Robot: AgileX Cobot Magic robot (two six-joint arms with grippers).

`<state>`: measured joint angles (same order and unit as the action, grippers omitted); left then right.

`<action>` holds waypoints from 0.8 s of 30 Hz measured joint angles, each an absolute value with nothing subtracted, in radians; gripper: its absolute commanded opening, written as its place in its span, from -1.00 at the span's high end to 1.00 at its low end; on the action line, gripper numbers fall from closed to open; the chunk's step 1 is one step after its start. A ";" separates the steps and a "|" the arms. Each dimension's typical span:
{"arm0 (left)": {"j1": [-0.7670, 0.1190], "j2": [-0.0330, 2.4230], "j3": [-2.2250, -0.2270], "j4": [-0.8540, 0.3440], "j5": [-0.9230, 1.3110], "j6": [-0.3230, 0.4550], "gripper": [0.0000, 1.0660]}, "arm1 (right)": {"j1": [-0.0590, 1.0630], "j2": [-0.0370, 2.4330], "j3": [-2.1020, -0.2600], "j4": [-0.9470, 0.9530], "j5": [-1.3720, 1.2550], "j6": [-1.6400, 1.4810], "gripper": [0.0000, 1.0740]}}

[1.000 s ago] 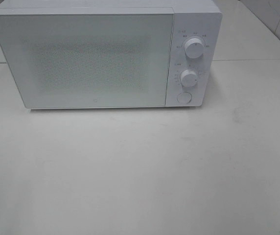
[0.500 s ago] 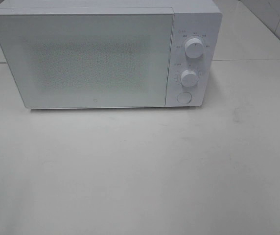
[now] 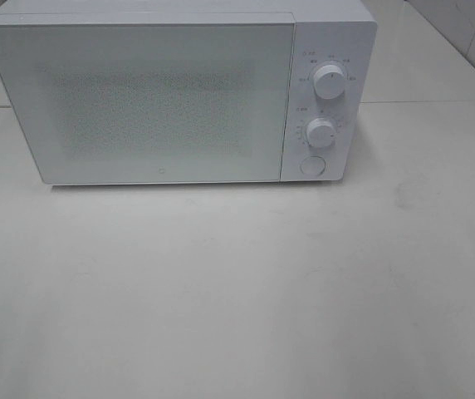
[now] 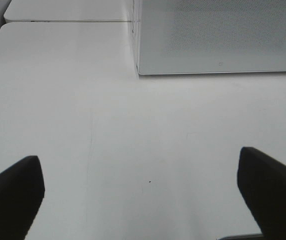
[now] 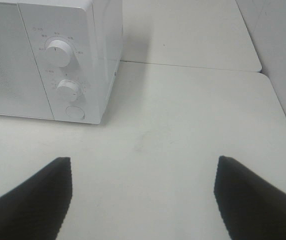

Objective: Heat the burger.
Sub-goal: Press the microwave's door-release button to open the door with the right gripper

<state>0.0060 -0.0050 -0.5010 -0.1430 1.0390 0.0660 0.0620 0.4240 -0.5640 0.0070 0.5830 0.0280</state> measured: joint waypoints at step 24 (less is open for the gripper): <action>0.006 -0.005 -0.501 -0.143 1.039 0.066 -0.93 | 0.062 0.969 -0.535 0.006 0.054 0.028 -0.42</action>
